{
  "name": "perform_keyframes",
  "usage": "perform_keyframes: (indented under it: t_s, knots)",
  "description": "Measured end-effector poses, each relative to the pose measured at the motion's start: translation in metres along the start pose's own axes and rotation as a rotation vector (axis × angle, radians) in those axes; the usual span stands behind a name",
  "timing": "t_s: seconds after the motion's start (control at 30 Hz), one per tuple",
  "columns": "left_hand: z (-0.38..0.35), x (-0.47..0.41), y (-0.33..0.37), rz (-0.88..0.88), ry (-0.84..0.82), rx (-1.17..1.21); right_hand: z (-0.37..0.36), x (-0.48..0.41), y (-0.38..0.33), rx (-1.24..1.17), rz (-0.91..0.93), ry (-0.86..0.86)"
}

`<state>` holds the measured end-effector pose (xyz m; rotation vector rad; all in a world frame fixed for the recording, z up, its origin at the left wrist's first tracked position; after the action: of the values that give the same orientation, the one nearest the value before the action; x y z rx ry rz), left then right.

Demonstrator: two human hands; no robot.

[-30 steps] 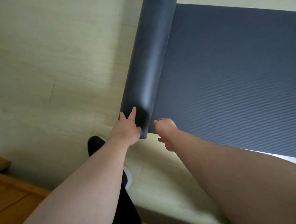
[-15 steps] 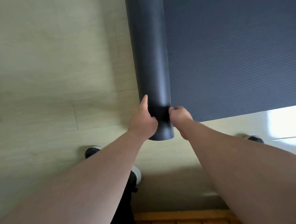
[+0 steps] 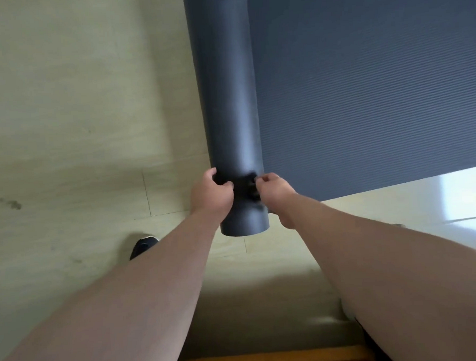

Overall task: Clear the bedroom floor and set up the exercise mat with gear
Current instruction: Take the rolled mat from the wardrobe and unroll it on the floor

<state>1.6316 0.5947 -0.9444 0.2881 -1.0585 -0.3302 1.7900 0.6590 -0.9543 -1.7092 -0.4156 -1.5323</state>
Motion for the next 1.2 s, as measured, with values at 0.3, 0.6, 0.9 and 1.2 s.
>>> perform_keyframes:
  t_s: [0.3,0.6,0.9,1.2]
  knots:
    - [0.046,-0.015,-0.039,-0.102,-0.051,0.046,-0.046,-0.023,-0.015,0.013,-0.035,0.088]
    - [0.095,-0.035,-0.088,-0.004,0.036,0.233,-0.11,-0.03,-0.046,0.013,-0.021,0.043]
    - [0.138,-0.047,-0.117,0.013,0.128,0.25,-0.174,-0.038,-0.07,-0.029,-0.057,-0.066]
    - [0.177,-0.061,-0.161,0.033,0.181,0.252,-0.233,-0.048,-0.08,-0.097,-0.018,-0.067]
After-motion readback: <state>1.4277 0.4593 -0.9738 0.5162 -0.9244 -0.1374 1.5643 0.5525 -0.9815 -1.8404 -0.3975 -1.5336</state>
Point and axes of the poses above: each hand's wrist, its own x-axis away from the middle knuckle, its own z-axis out of the back of the hand, y = z × x, the point moved 8 cm from there along -x, towards the middle knuckle, and after that the axes turned 8 degrees about -y, right-handed, at the moved point
